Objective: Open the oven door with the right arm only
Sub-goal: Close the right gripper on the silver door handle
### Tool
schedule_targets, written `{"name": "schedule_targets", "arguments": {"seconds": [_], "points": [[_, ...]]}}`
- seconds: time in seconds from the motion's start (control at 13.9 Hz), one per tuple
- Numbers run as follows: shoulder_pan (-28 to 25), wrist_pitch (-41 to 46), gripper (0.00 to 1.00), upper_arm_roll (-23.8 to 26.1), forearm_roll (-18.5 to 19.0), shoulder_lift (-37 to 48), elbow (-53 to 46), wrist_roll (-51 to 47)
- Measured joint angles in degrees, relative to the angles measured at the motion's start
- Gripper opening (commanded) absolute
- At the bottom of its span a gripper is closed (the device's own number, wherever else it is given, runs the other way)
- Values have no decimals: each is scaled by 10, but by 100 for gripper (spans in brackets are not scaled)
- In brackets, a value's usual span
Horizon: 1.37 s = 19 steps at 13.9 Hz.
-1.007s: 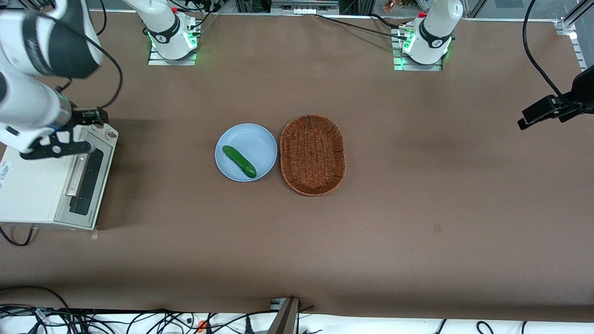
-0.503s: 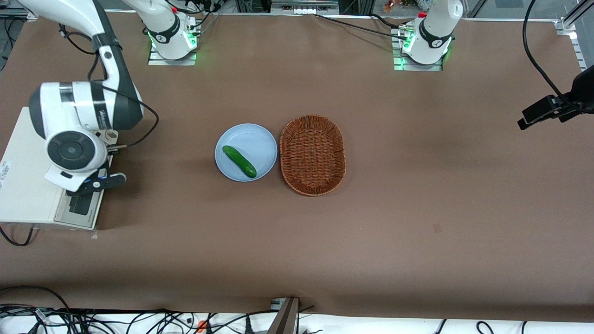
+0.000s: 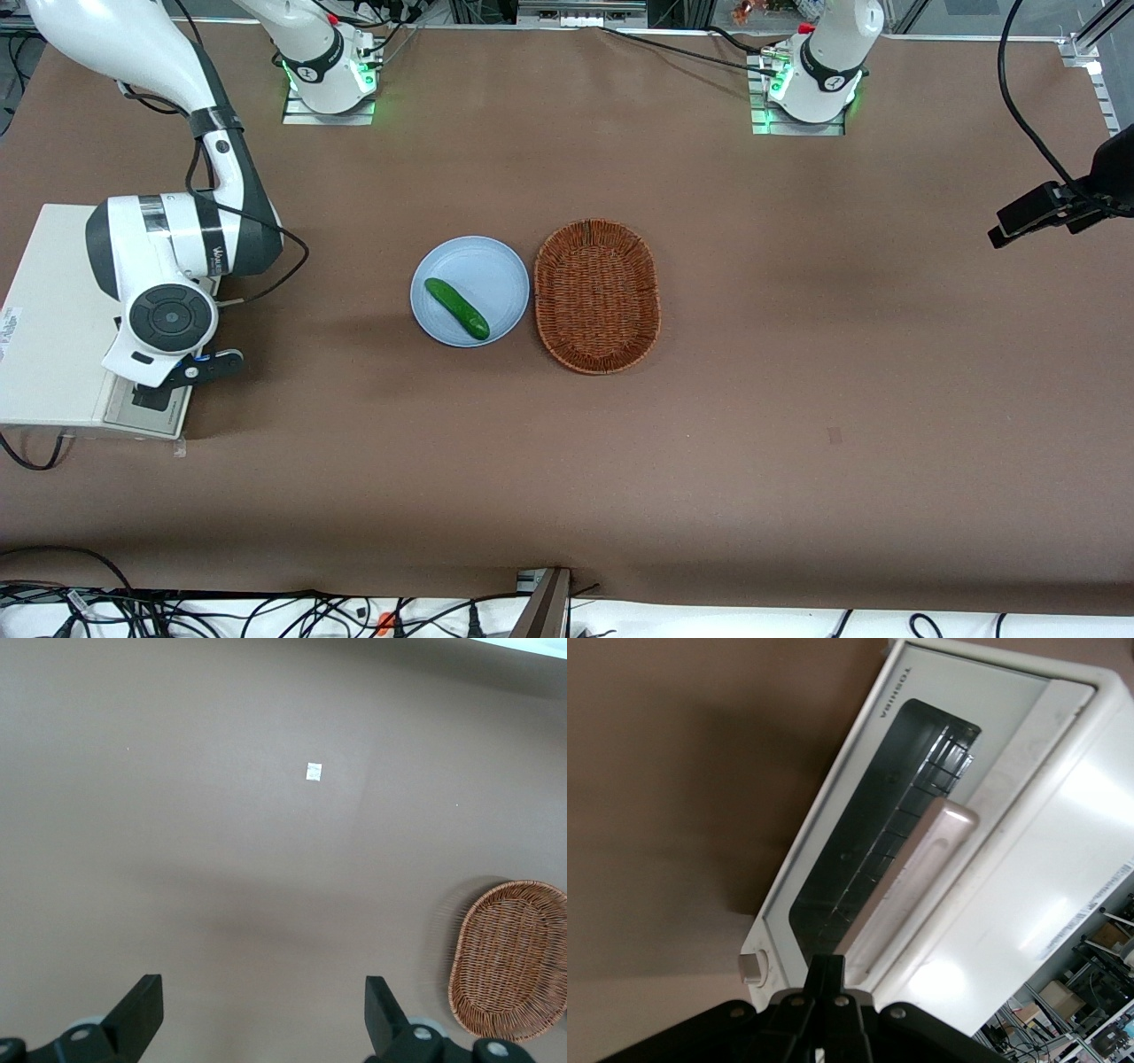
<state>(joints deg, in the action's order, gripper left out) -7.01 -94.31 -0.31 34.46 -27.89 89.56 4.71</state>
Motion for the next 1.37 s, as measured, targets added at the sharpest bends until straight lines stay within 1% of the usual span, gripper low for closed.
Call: {"name": "schedule_targets", "arguments": {"seconds": [0.65, 1.37], "points": [[26, -20, 0, -4, 25, -15, 0, 1], [34, -36, 0, -5, 29, -25, -1, 2]]}}
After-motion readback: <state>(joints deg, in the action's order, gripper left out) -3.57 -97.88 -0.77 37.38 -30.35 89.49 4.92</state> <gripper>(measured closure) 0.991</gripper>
